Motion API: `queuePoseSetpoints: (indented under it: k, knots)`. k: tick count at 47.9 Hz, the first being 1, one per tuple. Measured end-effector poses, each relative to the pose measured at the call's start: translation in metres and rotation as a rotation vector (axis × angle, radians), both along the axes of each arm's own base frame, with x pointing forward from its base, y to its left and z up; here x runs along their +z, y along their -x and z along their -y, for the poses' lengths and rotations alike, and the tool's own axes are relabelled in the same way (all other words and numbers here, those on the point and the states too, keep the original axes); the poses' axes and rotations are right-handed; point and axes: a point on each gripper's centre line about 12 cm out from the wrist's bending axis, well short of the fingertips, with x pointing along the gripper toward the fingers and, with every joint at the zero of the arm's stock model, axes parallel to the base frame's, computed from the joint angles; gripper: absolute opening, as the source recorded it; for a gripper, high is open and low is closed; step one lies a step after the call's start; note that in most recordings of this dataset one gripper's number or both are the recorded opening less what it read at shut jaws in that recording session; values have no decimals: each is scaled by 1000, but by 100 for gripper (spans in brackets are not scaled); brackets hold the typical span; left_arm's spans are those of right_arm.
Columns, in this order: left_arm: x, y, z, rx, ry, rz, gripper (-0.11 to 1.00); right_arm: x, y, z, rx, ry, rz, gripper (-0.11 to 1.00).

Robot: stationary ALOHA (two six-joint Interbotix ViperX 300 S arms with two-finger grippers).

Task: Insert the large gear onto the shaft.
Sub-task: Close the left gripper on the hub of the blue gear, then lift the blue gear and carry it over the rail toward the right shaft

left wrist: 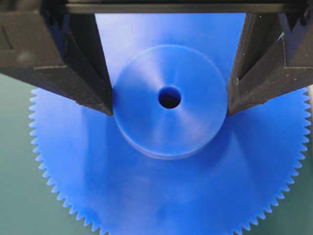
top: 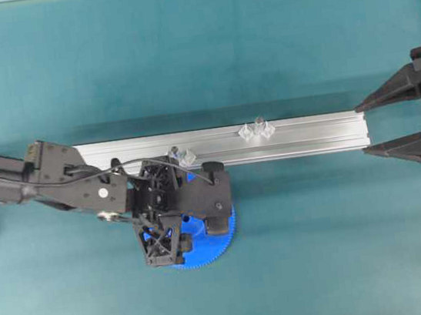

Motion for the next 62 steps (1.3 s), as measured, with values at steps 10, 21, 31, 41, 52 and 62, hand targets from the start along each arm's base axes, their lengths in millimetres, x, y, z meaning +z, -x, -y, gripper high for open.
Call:
queuePoseSetpoints:
  k: [10, 21, 31, 41, 52, 62]
  knots:
    - [13, 1, 0, -5, -2, 10, 78, -1, 4, 0, -15, -39, 12, 79]
    - [45, -9, 1, -107, -64, 27, 78, 1, 9, 0, -17, -46, 35, 79]
    - [74, -20, -4, -157, -105, 51, 78, -2, 10, 0, -17, -46, 27, 79]
    - [97, -36, -33, -108, -122, 120, 78, -4, 11, 0, -17, -46, 24, 79]
    - [97, -56, -50, -138, -178, 190, 78, -5, 11, 0, -17, -46, 22, 79]
    - [87, -70, -63, -130, -192, 187, 78, -5, 11, 0, -18, -48, 24, 79]
